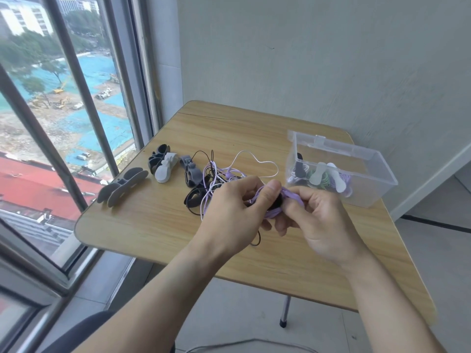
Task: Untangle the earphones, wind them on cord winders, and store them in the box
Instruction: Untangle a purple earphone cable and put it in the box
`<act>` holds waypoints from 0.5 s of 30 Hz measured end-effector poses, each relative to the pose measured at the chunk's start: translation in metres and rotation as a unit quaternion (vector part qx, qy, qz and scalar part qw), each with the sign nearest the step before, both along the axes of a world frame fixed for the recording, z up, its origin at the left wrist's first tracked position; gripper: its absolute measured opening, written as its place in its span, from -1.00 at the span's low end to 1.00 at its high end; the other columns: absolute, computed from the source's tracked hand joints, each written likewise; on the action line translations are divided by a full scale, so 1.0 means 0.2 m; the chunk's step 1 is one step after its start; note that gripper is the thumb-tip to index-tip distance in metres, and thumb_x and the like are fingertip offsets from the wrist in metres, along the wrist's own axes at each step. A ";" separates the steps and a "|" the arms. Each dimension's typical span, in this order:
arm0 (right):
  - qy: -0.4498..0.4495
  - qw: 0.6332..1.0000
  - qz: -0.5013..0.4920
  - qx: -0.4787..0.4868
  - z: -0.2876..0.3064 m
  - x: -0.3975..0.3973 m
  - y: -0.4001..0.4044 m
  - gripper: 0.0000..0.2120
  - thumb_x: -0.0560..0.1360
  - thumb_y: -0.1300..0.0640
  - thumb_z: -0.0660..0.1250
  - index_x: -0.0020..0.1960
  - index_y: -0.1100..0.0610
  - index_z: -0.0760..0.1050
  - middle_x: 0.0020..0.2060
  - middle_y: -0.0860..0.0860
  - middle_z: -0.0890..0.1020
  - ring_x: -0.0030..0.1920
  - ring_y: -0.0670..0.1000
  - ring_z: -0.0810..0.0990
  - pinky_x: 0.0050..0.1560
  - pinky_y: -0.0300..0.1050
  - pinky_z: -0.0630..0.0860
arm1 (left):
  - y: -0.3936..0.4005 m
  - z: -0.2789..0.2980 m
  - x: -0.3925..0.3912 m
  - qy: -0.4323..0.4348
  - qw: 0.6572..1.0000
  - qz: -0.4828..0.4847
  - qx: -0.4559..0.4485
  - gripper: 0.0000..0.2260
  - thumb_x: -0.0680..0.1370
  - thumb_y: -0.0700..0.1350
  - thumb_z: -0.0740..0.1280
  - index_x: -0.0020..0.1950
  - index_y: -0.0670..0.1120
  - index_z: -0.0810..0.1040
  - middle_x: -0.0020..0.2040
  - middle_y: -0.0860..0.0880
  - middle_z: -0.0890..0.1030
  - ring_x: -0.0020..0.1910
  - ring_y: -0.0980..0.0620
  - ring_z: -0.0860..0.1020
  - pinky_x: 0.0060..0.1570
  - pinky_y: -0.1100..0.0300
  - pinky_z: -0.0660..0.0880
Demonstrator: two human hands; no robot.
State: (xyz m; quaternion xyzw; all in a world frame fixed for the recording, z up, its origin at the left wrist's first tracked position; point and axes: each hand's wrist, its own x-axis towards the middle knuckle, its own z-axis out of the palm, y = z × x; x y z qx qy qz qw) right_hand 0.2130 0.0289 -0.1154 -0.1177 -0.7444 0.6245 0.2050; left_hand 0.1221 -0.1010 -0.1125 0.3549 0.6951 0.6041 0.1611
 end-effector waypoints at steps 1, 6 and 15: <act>-0.008 1.000 0.008 0.012 0.00 0.01 0.02 -0.81 0.50 0.20 0.27 -0.10 0.28 0.62 -0.38 0.15 0.63 -0.43 0.04 0.56 -0.35 -0.13 0.53 | 0.00 0.00 0.00 -0.007 1.000 -0.010 -0.003 -0.66 0.65 0.04 0.27 -0.27 -0.09 0.49 -0.37 -0.06 0.65 -0.37 -0.06 0.64 -0.31 -0.03 0.58; -0.029 0.998 -0.007 0.053 -0.02 0.03 0.01 -0.82 0.58 0.17 0.29 -0.15 0.16 0.60 -0.40 0.04 0.61 -0.44 0.00 0.53 -0.40 -0.15 0.46 | -0.01 0.00 -0.04 0.026 0.998 -0.029 -0.046 -0.63 0.67 0.05 0.21 -0.21 -0.15 0.57 -0.32 -0.08 0.66 -0.37 0.02 0.67 -0.37 0.23 0.50; -0.008 0.992 -0.037 0.122 -0.02 0.03 0.02 -0.89 0.59 0.12 0.36 0.05 0.12 0.63 -0.26 0.11 0.61 -0.30 0.00 0.55 -0.44 -0.07 0.54 | -0.02 -0.04 -0.05 0.136 0.985 -0.012 -0.108 -0.51 0.68 0.12 0.13 -0.24 -0.22 0.51 -0.44 -0.17 0.55 -0.43 -0.08 0.56 -0.30 -0.02 0.50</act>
